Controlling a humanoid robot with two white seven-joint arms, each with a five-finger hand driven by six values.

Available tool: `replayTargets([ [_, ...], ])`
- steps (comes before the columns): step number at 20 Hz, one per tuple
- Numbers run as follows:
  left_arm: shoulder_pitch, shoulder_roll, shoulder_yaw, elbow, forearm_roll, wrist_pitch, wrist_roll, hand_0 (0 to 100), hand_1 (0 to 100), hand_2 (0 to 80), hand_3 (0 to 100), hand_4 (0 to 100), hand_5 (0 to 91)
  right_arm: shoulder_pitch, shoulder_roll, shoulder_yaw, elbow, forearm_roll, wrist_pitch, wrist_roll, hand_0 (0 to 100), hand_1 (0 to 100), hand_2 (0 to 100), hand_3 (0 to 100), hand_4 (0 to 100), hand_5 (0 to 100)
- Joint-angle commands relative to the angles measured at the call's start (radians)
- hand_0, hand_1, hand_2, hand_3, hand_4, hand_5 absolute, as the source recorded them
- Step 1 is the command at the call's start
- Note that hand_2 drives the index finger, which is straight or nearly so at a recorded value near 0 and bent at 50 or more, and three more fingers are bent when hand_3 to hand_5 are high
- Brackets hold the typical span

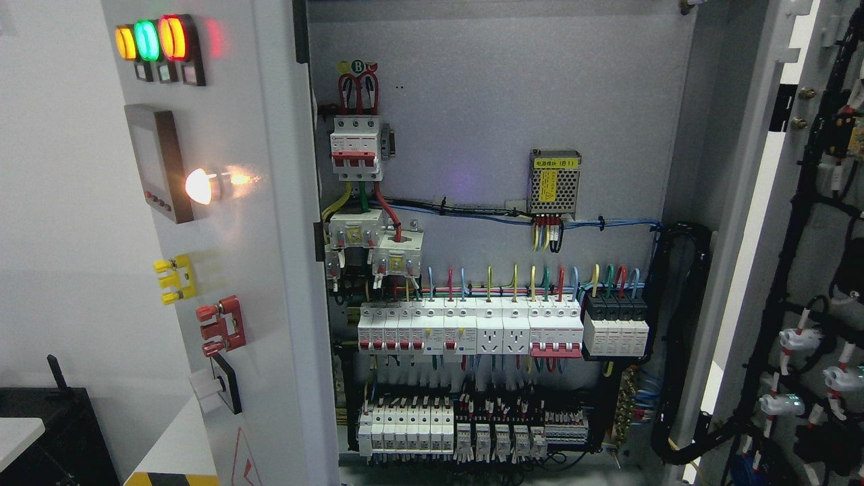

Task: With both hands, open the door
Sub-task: 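Push the lit door farther open with the right hand, swinging it away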

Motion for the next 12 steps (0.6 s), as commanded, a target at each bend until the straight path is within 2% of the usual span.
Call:
replayTargets([
  [1,0.000,0.000,0.000,-0.025,0.000,0.000,0.000,0,0,0.0,0,0,0.0,0.002,0.032,0.067,-0.020,0.004,0.006,-0.006,38,0,0,0,0,0],
  [12,0.000,0.000,0.000,-0.025,0.000,0.000,0.000,0,0,0.0,0,0,0.0,-0.004,0.034,0.097,-0.018,0.006,0.008,-0.010,38,0,0,0,0,0],
])
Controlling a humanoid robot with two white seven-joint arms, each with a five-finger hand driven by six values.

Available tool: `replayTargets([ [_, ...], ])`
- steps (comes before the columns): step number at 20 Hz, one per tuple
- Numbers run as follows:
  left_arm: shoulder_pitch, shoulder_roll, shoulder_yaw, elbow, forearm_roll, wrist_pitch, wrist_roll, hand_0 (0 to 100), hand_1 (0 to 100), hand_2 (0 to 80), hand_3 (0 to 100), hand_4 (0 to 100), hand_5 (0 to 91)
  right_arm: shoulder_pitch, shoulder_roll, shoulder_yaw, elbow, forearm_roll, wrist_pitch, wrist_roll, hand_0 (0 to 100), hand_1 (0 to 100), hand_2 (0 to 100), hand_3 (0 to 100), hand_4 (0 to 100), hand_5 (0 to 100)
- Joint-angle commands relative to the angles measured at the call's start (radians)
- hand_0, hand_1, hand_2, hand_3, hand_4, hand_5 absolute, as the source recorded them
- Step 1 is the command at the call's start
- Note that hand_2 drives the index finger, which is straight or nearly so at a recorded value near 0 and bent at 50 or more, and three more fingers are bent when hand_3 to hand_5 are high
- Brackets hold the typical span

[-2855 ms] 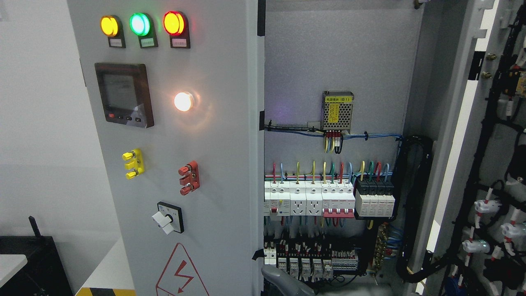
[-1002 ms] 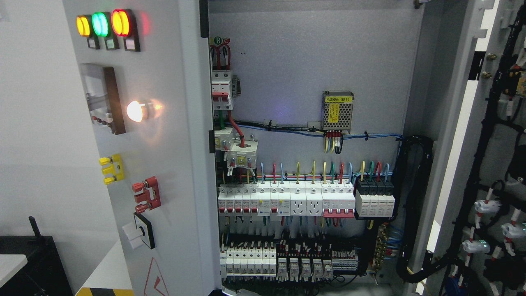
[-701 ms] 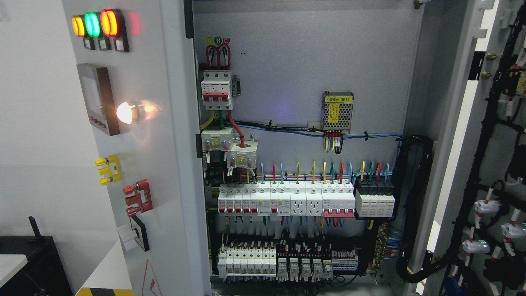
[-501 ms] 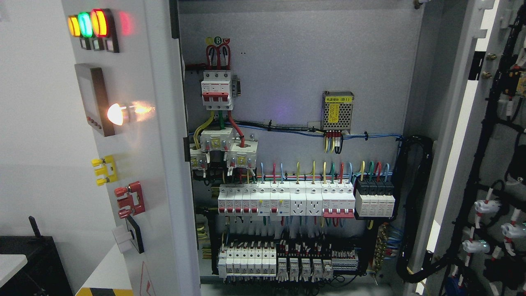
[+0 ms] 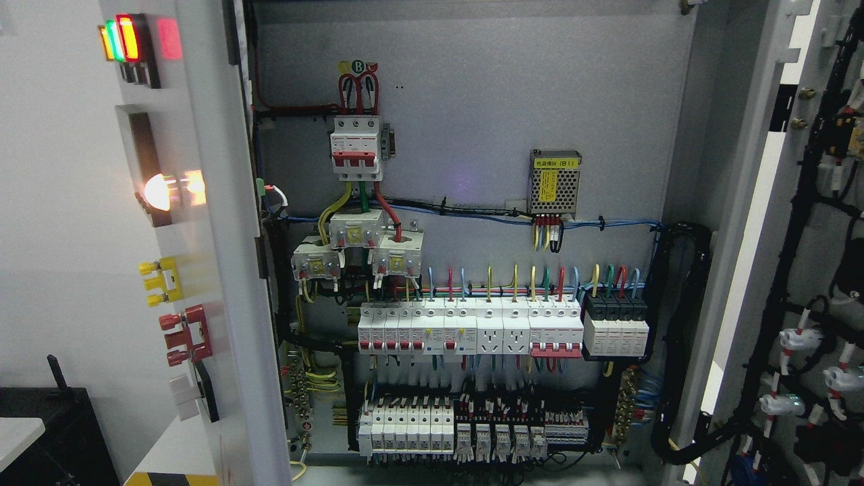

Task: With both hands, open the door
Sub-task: 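Push the lit door farther open with the right hand, swinging it away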

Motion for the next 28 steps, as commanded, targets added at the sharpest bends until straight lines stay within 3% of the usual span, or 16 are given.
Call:
replayTargets([
  [1,0.000,0.000,0.000,-0.025,0.000,-0.001,0.000,0,0,0.0,0,0,0.0,-0.002,0.034,0.045,-0.006,0.001,0.001,0.000,38,0,0,0,0,0],
  [9,0.000,0.000,0.000,-0.025,0.000,0.000,0.000,0,0,0.0,0,0,0.0,-0.013,0.038,0.057,-0.002,0.004,0.002,-0.022,38,0,0,0,0,0],
  [24,0.000,0.000,0.000,-0.025,0.000,0.000,-0.005,0,0,0.0,0,0,0.0,-0.027,0.055,0.112,-0.005,0.018,0.004,-0.023,38,0,0,0,0,0],
  [26,-0.001,-0.003,0.002,-0.017,0.002,0.000,-0.105,0,0,0.0,0,0,0.0,-0.036,0.066,0.118,-0.002,0.024,0.004,-0.023,38,0,0,0,0,0],
  [28,-0.001,0.000,-0.001,-0.025,0.002,0.000,-0.156,0,0,0.0,0,0,0.0,-0.041,0.072,0.126,0.000,0.036,0.005,-0.023,38,0,0,0,0,0],
])
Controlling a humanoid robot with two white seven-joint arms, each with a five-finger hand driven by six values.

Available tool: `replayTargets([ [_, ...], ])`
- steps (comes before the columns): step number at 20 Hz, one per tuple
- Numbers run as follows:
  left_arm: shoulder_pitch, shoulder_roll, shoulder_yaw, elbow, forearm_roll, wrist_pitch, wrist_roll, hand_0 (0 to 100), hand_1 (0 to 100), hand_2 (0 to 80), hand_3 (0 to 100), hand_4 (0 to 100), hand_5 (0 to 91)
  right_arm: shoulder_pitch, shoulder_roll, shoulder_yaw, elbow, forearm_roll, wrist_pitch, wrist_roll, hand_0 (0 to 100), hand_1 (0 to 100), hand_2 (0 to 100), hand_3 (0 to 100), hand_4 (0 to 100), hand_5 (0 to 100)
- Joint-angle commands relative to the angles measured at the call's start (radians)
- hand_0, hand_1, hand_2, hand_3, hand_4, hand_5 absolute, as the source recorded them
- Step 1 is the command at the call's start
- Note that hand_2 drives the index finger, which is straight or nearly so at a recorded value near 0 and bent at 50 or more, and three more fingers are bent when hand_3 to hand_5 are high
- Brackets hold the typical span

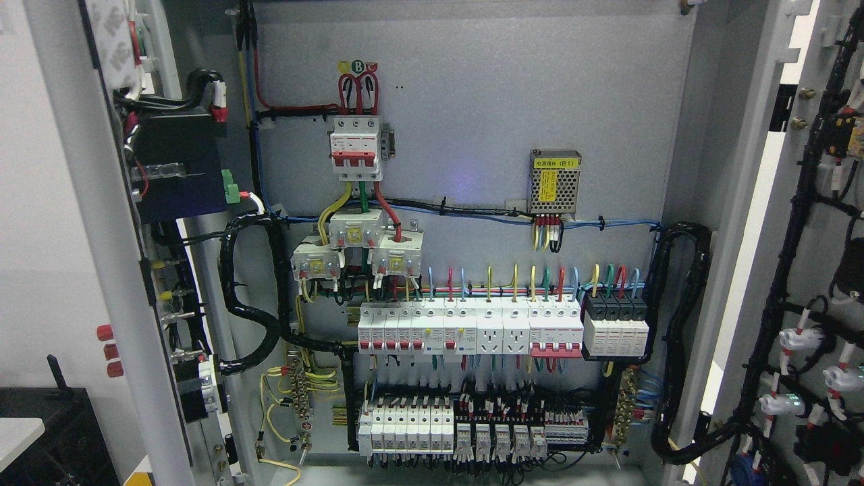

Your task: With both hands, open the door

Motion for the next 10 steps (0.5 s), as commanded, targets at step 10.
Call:
replayTargets([
  [10,-0.005,-0.001,0.001,-0.026,0.001,-0.001,-0.077,0,0,0.0,0,0,0.0,-0.018,0.045,0.055,0.006,0.035,0.020,-0.010,38,0,0,0,0,0],
])
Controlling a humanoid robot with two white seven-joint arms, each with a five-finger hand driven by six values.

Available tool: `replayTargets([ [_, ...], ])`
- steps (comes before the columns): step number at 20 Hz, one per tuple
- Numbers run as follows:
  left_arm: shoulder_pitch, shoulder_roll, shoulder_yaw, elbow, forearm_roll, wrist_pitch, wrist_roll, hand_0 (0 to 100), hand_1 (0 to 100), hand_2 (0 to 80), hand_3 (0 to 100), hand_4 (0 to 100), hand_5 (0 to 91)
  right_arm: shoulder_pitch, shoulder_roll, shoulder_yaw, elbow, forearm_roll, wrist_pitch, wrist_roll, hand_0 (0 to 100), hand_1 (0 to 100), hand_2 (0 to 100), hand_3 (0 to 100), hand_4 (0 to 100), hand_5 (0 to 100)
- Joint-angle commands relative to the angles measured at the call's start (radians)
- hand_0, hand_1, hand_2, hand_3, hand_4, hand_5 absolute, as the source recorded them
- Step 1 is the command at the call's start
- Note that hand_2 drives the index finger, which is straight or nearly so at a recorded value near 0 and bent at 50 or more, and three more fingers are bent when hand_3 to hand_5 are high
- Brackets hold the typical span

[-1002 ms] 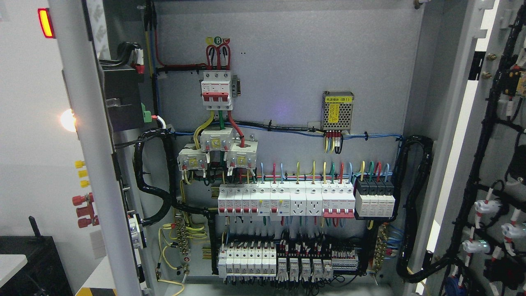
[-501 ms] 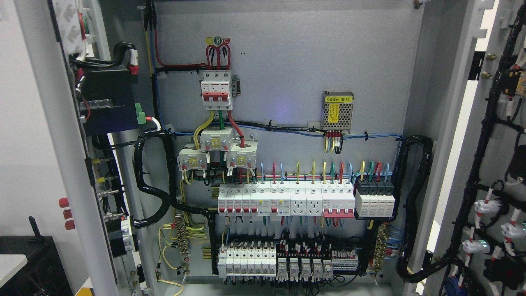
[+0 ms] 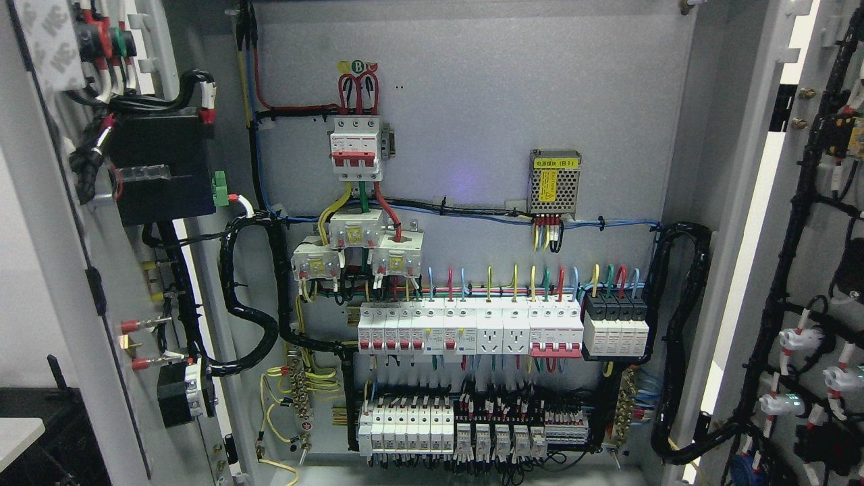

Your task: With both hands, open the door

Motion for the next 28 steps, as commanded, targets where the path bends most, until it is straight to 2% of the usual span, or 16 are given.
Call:
replayTargets([
  [1,-0.001,-0.001,0.001,-0.028,0.000,-0.001,-0.002,0,0,0.0,0,0,0.0,-0.004,0.023,0.032,0.003,0.015,0.002,-0.001,38,0,0,0,0,0],
  [3,-0.001,-0.001,0.001,-0.028,0.000,-0.001,-0.002,0,0,0.0,0,0,0.0,-0.007,0.037,0.039,0.003,0.026,0.002,-0.001,38,0,0,0,0,0],
  [11,-0.001,-0.001,0.001,-0.028,0.000,-0.001,-0.002,0,0,0.0,0,0,0.0,-0.015,0.057,0.053,0.006,0.043,0.021,-0.001,38,0,0,0,0,0],
  [22,-0.001,-0.001,-0.001,-0.026,-0.007,-0.001,-0.002,0,0,0.0,0,0,0.0,-0.036,0.062,0.053,0.013,0.045,0.035,-0.001,38,0,0,0,0,0],
  [25,-0.001,-0.001,-0.001,-0.028,-0.009,-0.001,-0.001,0,0,0.0,0,0,0.0,-0.035,0.060,0.038,0.029,0.045,0.035,-0.001,38,0,0,0,0,0],
  [28,-0.001,-0.001,-0.001,-0.028,-0.009,-0.001,-0.001,0,0,0.0,0,0,0.0,-0.035,0.054,-0.013,0.058,0.045,0.033,-0.001,38,0,0,0,0,0],
])
